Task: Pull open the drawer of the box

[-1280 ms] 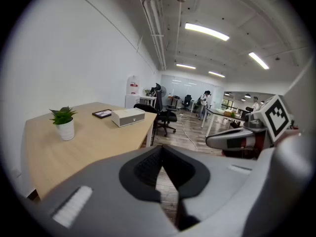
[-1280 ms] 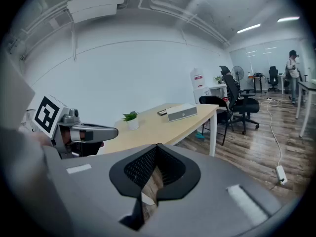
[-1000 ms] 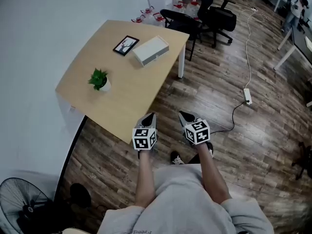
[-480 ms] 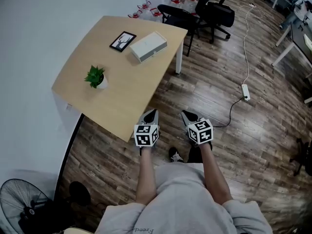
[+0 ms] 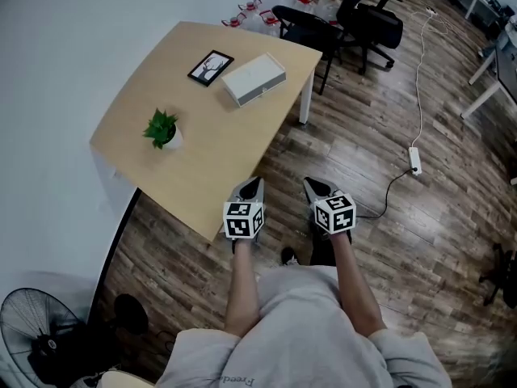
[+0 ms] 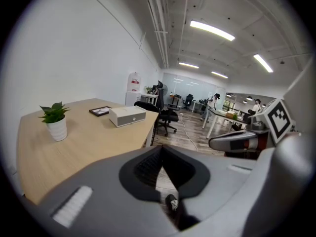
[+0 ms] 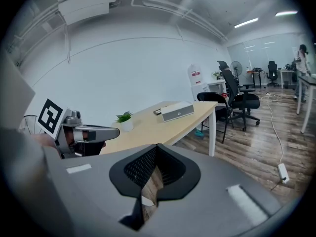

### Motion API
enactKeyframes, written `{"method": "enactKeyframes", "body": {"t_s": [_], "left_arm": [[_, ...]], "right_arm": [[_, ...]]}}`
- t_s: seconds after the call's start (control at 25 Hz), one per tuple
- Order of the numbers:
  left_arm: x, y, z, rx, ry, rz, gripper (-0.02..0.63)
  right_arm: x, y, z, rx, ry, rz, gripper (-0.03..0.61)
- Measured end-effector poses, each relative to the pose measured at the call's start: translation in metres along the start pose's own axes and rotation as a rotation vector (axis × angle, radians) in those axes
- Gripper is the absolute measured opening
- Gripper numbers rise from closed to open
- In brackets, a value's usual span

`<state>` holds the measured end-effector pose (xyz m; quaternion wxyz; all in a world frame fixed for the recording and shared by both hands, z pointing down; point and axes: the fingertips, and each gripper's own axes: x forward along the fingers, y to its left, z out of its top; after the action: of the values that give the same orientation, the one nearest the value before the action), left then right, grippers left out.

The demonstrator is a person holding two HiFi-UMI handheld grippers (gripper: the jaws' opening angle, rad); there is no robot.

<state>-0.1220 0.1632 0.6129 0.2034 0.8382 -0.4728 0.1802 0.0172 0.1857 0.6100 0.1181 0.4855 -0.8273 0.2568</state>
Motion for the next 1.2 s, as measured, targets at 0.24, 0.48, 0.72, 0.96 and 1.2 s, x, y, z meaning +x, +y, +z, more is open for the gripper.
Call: {"method": "enactKeyframes", "body": {"t_s": [0.24, 0.48, 0.72, 0.96, 1.2], "left_arm": [[0.040, 0.004, 0.026, -0.006, -0.001, -0.009, 0.052], [0.086, 0.008, 0.044, 0.009, 0.025, -0.014, 0.052], [0.138, 0.023, 0.069, -0.036, 0.027, 0.013, 0.052], [0.189, 0.026, 0.107, -0.039, 0.014, 0.038, 0.052], [0.210, 0.040, 0.129, -0.050, 0.019, 0.095, 0.052]], "right_arm": [[0.026, -0.030, 0.032, 0.004, -0.009, 0.001, 0.002], [0.057, -0.064, 0.052, 0.001, 0.015, 0.019, 0.002], [0.102, -0.098, 0.070, -0.015, 0.055, 0.057, 0.002], [0.139, -0.132, 0.106, -0.051, 0.070, 0.112, 0.002], [0.163, -0.162, 0.135, -0.025, 0.077, 0.146, 0.002]]}}
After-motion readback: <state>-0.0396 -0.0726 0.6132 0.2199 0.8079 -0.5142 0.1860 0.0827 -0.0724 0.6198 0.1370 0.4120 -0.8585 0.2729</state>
